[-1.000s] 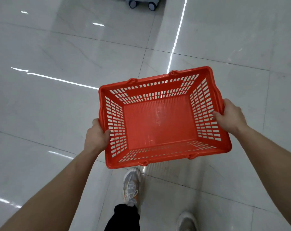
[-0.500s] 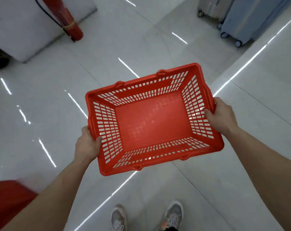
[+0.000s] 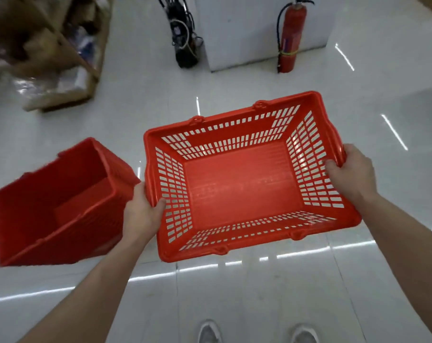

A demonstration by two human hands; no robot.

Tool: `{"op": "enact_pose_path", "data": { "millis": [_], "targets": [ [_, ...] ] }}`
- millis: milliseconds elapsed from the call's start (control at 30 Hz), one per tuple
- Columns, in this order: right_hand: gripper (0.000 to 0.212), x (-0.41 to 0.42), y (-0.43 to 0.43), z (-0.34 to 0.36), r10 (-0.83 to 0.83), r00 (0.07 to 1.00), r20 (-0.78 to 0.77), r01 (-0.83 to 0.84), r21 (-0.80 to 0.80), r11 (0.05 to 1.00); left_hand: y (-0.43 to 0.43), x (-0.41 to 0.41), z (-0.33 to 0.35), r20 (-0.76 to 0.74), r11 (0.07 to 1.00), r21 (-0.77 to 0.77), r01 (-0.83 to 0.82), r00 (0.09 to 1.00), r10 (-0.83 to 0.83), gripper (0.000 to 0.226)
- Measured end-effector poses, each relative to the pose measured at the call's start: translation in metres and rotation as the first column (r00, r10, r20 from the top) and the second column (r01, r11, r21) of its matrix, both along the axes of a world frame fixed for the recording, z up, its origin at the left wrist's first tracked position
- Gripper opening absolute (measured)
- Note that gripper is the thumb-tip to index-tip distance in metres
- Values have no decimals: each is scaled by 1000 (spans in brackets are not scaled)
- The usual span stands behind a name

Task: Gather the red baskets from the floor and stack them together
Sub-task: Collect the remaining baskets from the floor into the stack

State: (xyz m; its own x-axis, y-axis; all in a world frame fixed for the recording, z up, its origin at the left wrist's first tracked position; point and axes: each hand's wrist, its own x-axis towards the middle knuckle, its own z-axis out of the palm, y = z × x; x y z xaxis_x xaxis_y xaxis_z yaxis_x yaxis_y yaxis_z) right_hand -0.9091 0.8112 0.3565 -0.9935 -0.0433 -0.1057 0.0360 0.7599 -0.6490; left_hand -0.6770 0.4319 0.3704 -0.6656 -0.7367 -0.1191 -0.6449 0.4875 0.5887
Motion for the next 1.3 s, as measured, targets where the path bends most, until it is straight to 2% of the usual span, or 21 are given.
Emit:
{"op": "enact_pose_path", "data": {
  "millis": [233, 467, 667, 833, 1100, 1300],
  "targets": [
    [47, 6, -162, 83, 122, 986, -116, -129, -50, 990, -115, 82, 83, -208, 982, -112, -152, 970, 126, 48],
    [43, 36, -334, 125, 311, 927, -208, -340, -121, 933, -211, 168, 114, -224, 912, -121, -392, 906, 359, 44],
    [41, 84, -475, 111, 424, 884, -198, -462, -219, 859, -297, 235, 108, -227, 840, -114, -531, 836, 499, 54],
    [38, 116, -567, 89, 468, 865, -179, -500, -254, 828, -370, 270, 91, -183, 787, -90, -610, 787, 589, 53],
    [39, 113, -640, 47, 471, 879, -77, -473, -267, 839, -457, 259, 61, -91, 798, -63, -599, 800, 593, 55],
    [32, 95, -688, 36, 546, 838, -14, -534, -232, 813, -504, 243, 43, -70, 765, -15, -643, 764, 641, 51]
  ]
}}
